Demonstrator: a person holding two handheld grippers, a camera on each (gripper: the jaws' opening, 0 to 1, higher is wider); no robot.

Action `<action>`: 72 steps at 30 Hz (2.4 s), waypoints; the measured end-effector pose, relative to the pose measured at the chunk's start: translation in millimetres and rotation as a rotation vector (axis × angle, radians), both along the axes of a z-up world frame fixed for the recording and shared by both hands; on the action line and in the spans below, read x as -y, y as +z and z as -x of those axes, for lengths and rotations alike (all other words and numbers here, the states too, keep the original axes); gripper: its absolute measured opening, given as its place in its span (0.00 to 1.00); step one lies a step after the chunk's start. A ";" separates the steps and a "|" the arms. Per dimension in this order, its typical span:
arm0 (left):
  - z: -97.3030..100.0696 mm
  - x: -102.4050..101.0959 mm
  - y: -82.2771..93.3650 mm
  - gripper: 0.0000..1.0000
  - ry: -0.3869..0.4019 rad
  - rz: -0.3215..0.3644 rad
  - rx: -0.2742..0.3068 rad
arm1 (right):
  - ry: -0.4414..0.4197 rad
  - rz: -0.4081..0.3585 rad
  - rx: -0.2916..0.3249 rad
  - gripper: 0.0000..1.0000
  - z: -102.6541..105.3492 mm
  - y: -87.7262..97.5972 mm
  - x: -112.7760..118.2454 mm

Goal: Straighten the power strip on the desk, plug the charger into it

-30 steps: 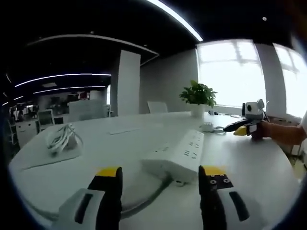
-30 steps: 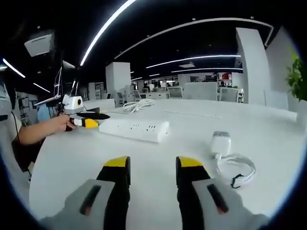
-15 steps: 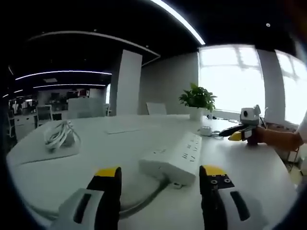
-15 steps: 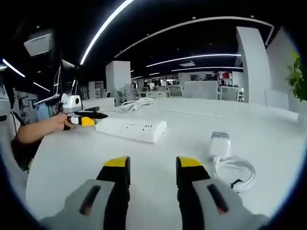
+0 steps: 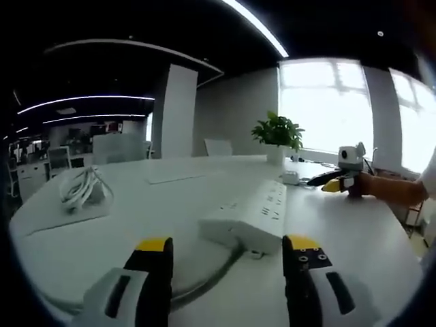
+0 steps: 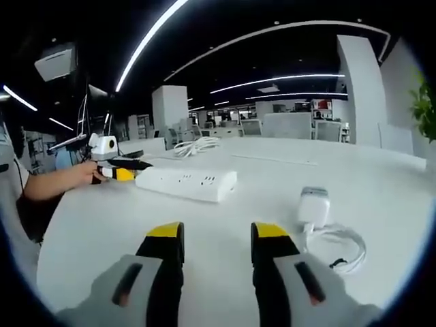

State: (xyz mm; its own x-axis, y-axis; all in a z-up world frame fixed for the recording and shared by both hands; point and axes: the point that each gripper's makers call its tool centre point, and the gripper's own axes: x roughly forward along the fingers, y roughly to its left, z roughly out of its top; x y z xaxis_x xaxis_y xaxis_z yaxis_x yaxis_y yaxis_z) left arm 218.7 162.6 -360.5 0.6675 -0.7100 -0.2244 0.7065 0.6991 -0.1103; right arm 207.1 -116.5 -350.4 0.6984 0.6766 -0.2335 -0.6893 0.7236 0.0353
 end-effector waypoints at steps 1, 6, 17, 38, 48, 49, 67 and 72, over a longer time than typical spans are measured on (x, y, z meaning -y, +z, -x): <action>0.9 0.7 0.1 0.67 -0.003 -0.004 0.003 | 0.003 -0.001 0.000 0.38 -0.1 0.0 -0.4; 6.1 5.4 1.1 0.67 -0.053 0.011 -0.003 | 0.034 -0.015 0.016 0.38 0.2 3.3 -3.7; 6.1 3.7 -2.4 0.61 -0.071 -0.014 -0.003 | 0.080 -0.024 0.000 0.39 -4.5 1.4 -11.7; 8.2 9.2 -5.5 0.54 -0.136 -0.055 0.021 | 0.101 0.004 -0.021 0.42 -14.6 -6.8 -20.8; 6.5 6.9 -7.1 0.56 -0.140 -0.073 0.025 | 0.112 0.004 -0.020 0.43 -17.1 -5.8 -26.2; 5.1 6.4 -8.2 0.57 -0.136 -0.084 0.028 | 0.114 0.004 -0.016 0.43 -17.6 -5.4 -26.6; -4.1 1.6 -8.1 0.46 -0.125 -0.091 0.027 | 0.133 0.056 -0.006 0.43 -19.8 -9.8 -32.2; -4.0 1.5 -8.4 0.46 -0.126 -0.093 0.027 | 0.140 0.063 -0.005 0.43 -19.3 -10.3 -33.4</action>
State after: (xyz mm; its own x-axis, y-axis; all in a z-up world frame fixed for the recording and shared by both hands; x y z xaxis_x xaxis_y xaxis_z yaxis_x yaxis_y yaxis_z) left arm 222.7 161.1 -368.9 0.5814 -0.7654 -0.2760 0.7908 0.6113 -0.0293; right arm 226.4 -83.1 -360.7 0.5972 0.7510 -0.2819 -0.7833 0.6216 -0.0036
